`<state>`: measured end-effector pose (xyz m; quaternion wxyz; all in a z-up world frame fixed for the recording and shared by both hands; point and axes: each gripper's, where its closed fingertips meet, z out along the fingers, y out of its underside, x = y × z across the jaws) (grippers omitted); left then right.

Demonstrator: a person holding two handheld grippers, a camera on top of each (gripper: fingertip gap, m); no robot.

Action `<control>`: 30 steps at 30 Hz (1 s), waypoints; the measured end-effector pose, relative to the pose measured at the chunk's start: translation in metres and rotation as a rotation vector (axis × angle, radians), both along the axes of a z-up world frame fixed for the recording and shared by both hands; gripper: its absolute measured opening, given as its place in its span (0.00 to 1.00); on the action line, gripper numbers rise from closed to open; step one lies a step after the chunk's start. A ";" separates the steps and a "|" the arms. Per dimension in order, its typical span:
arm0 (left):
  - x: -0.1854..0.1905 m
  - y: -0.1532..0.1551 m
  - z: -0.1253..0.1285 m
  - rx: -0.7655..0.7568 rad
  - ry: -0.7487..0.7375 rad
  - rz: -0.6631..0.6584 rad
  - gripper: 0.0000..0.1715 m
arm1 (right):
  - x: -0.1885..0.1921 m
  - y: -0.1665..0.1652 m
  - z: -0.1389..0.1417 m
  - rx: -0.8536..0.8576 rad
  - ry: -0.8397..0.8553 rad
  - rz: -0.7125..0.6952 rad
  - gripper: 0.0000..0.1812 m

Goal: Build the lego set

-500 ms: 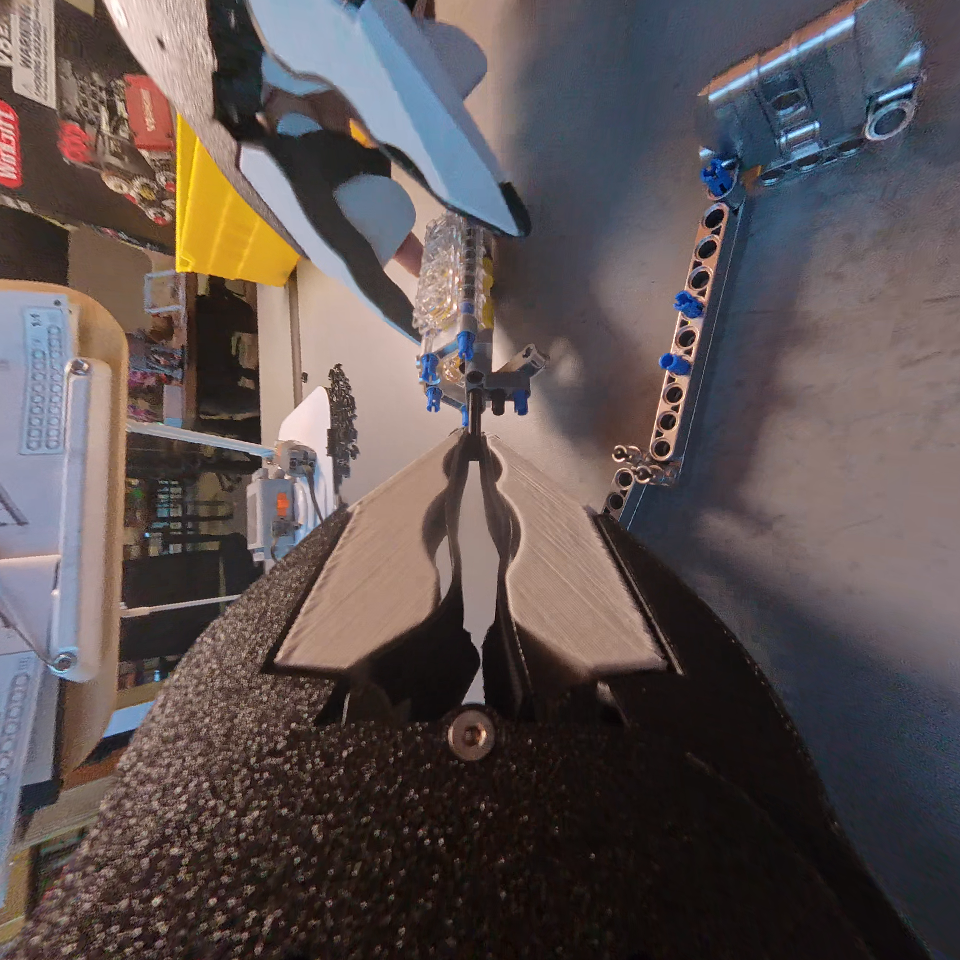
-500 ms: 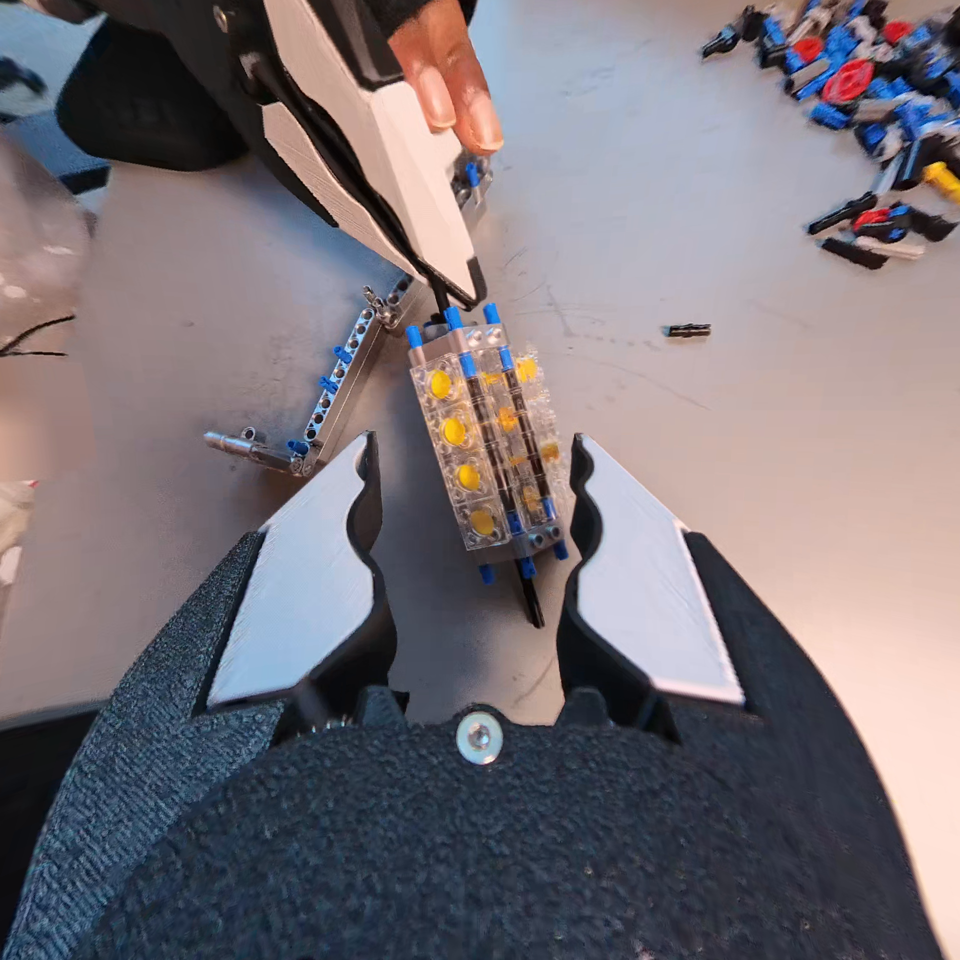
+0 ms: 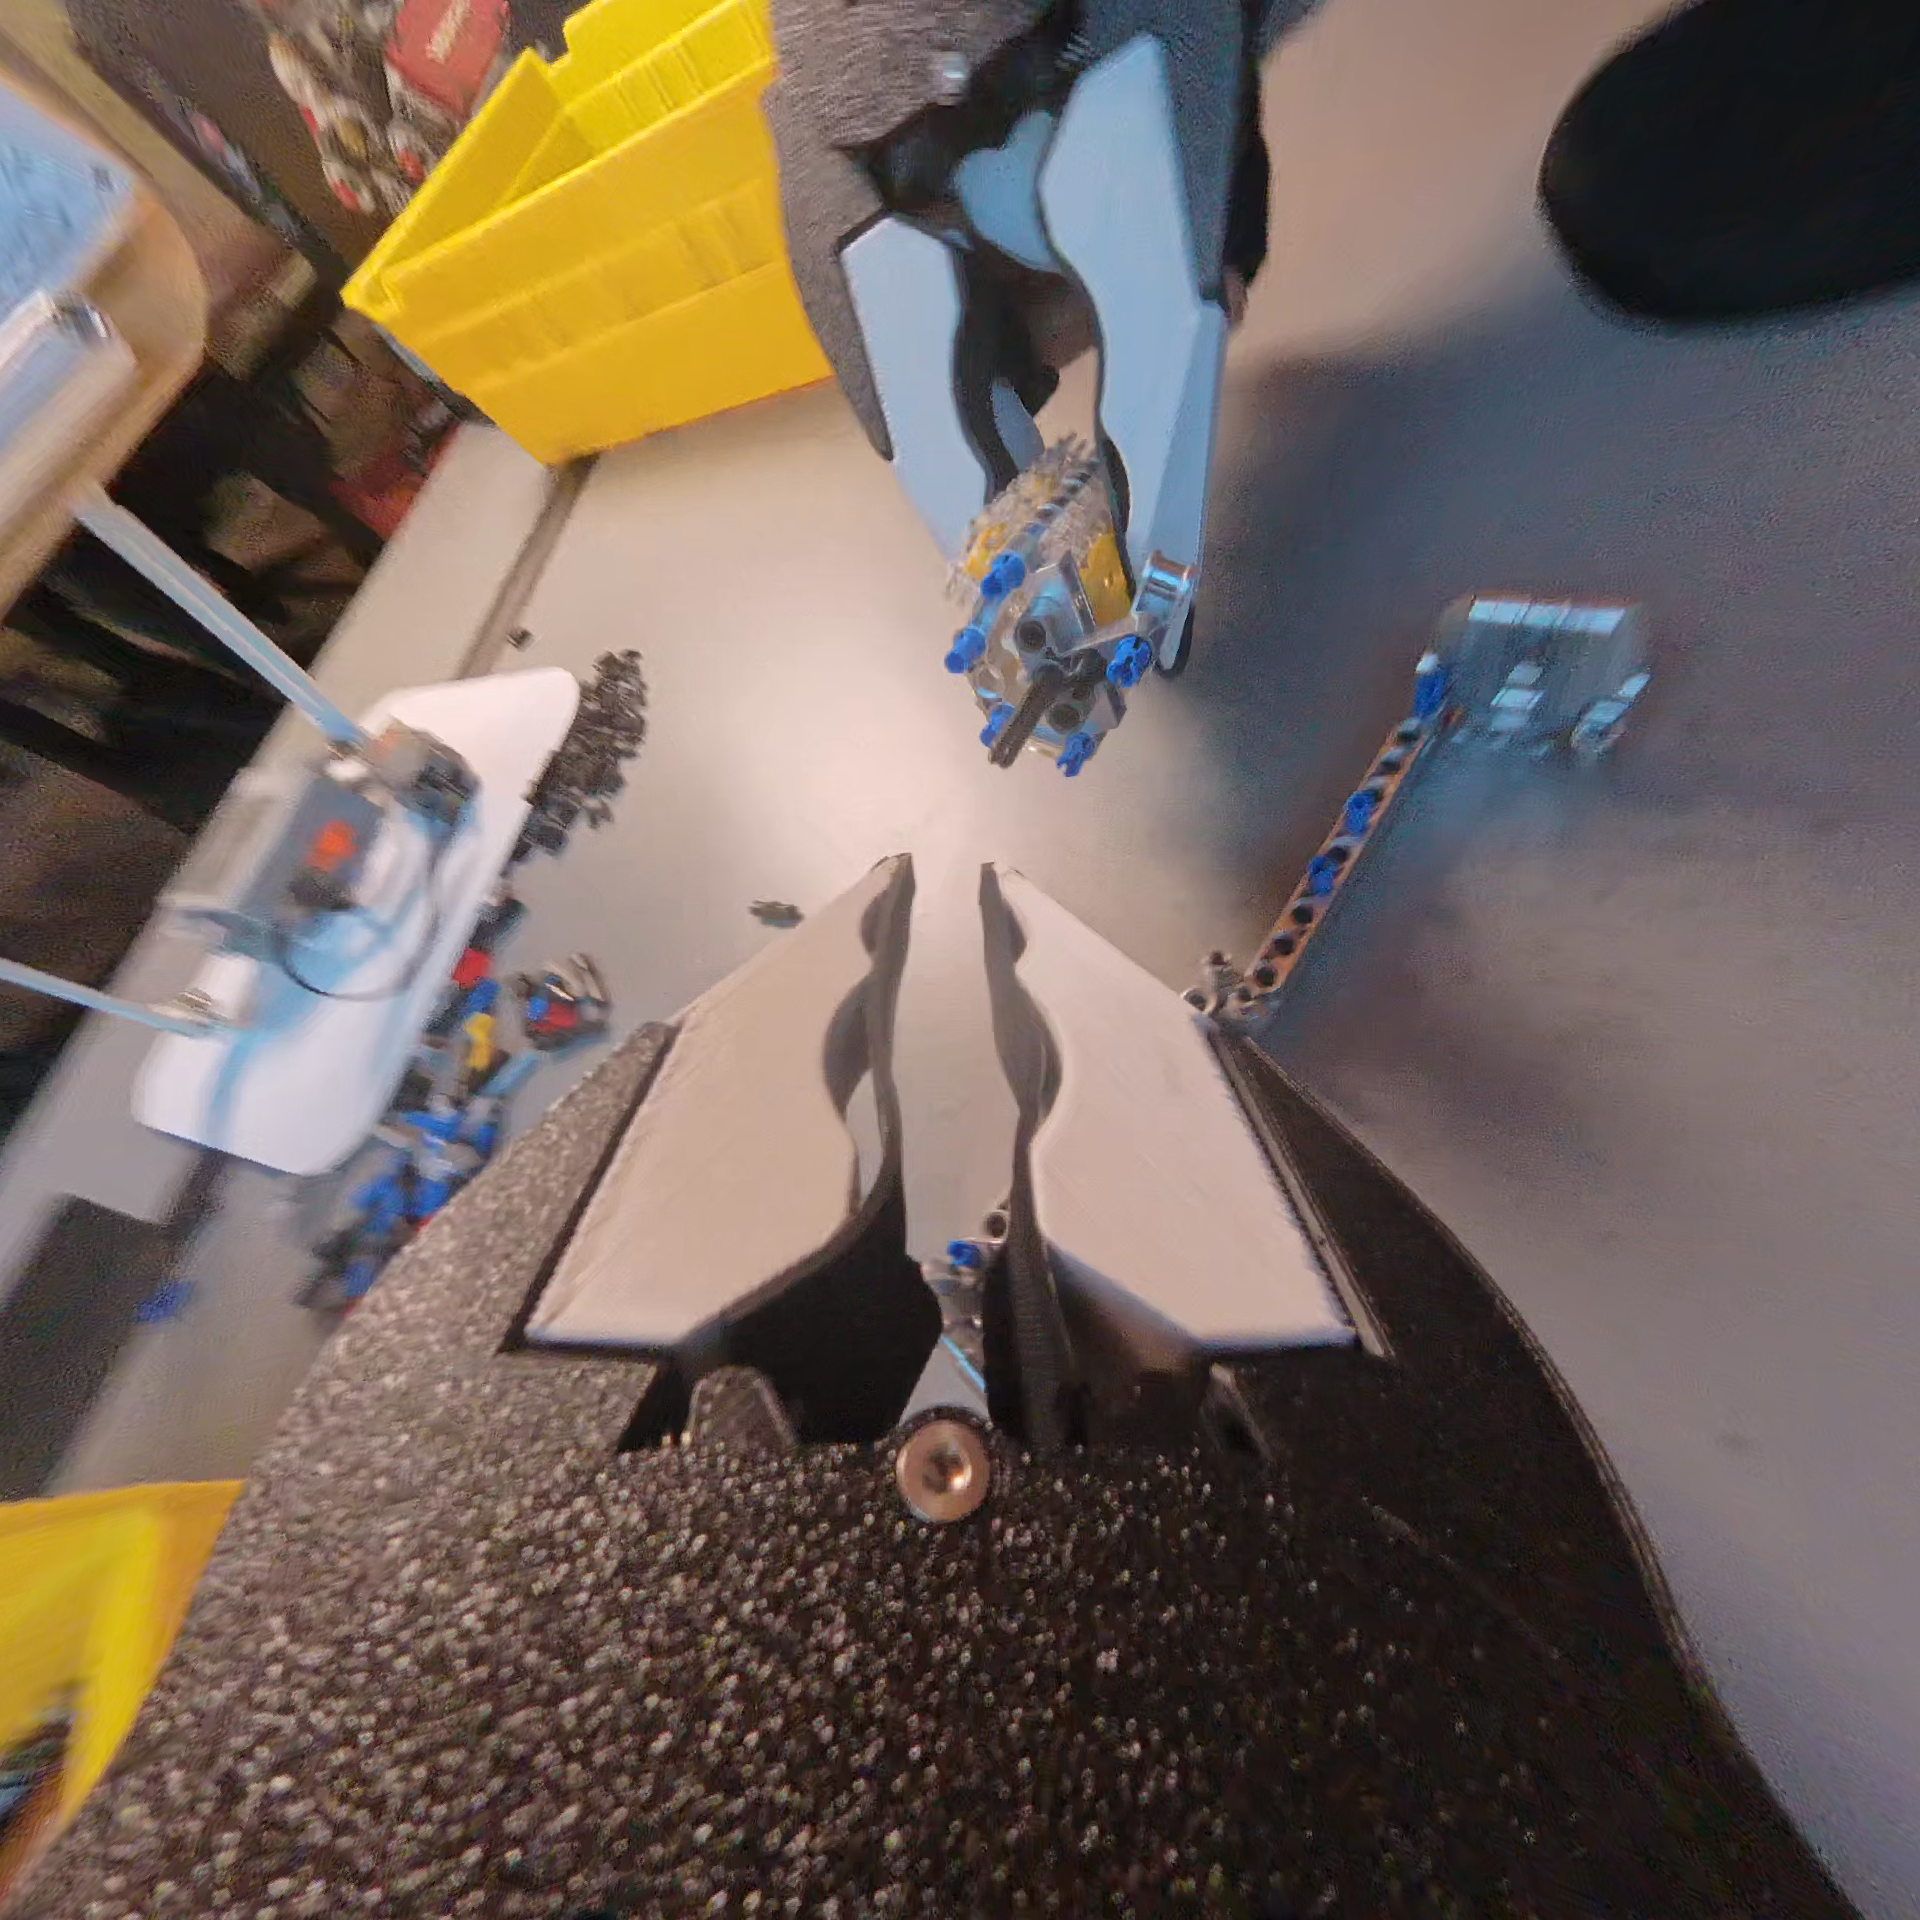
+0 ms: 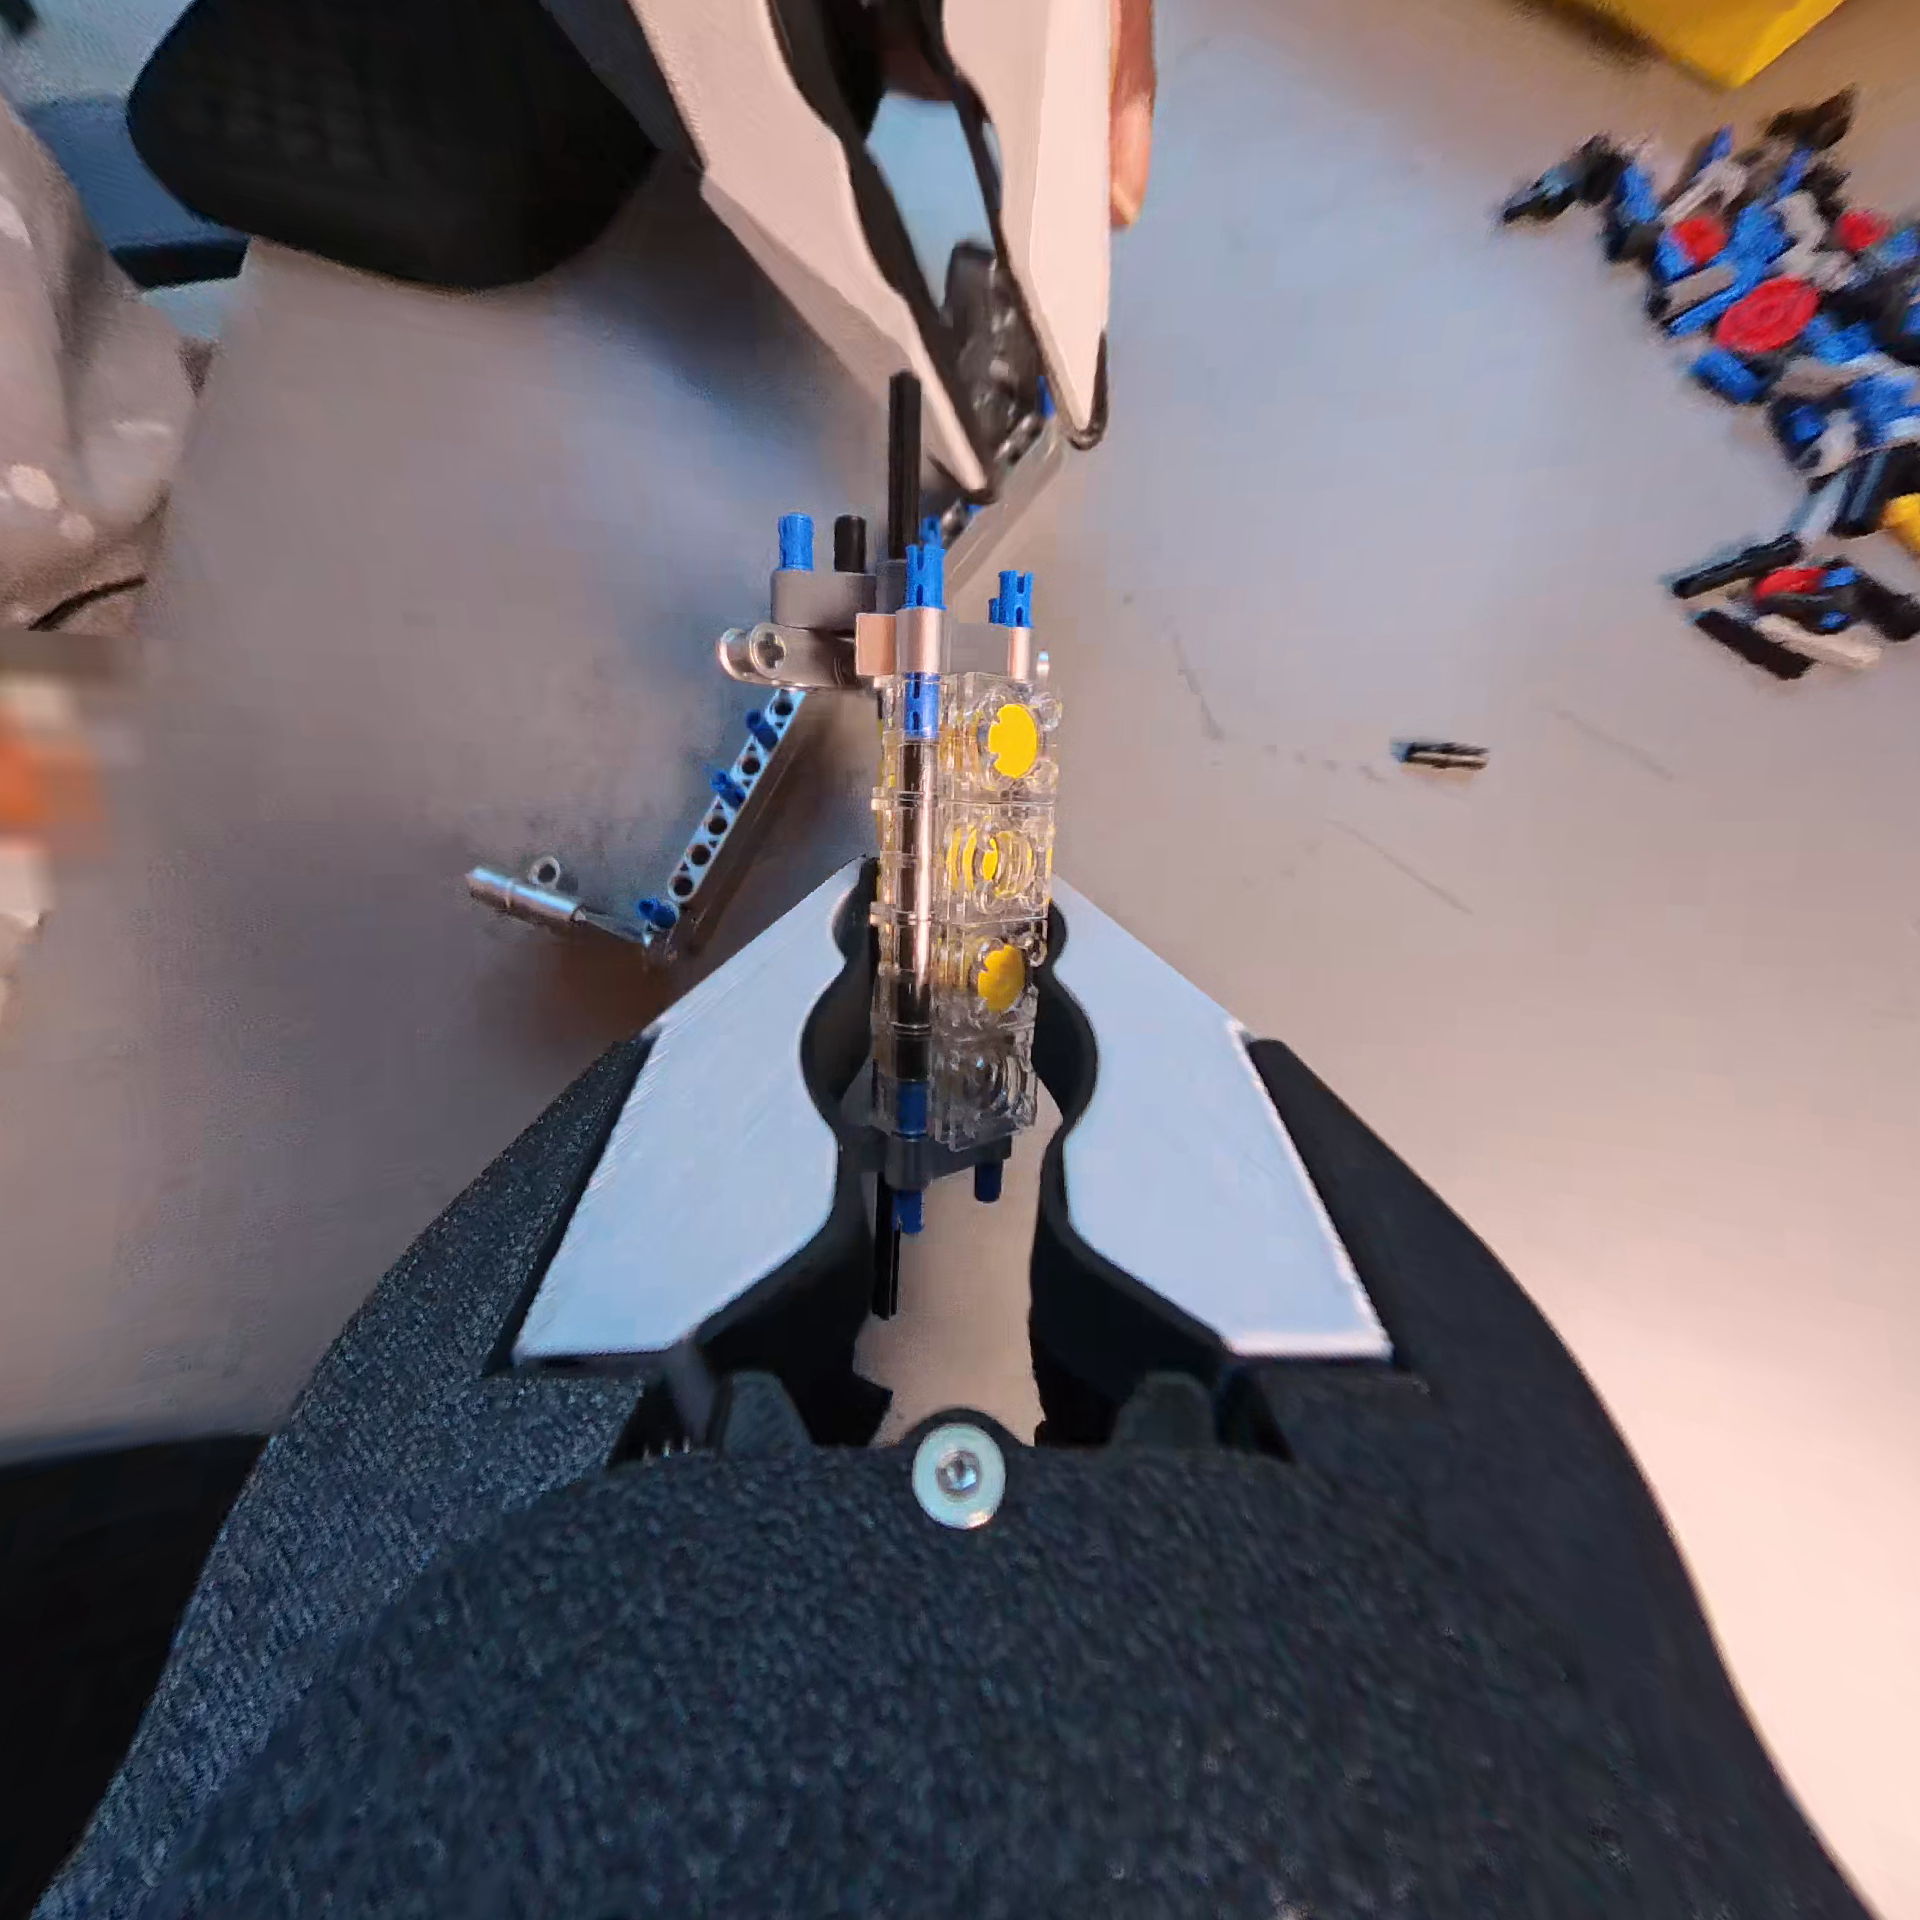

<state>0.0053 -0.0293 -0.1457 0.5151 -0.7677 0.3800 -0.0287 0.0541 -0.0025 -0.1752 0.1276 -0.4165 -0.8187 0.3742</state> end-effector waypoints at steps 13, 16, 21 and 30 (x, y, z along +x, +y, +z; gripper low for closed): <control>0.032 -0.019 0.081 -0.040 -0.761 0.099 0.19 | -0.042 -0.013 0.089 0.276 0.682 -0.410 0.14; 0.033 -0.025 0.090 0.010 -0.760 0.085 0.18 | -0.040 -0.014 0.099 0.292 0.792 -0.451 0.13; 0.037 -0.033 0.098 0.091 -0.732 0.062 0.13 | -0.030 -0.004 0.104 0.445 0.916 -0.492 0.14; 0.041 -0.034 0.096 0.173 -0.597 0.065 0.04 | -0.032 -0.011 0.096 0.565 0.978 -0.448 0.13</control>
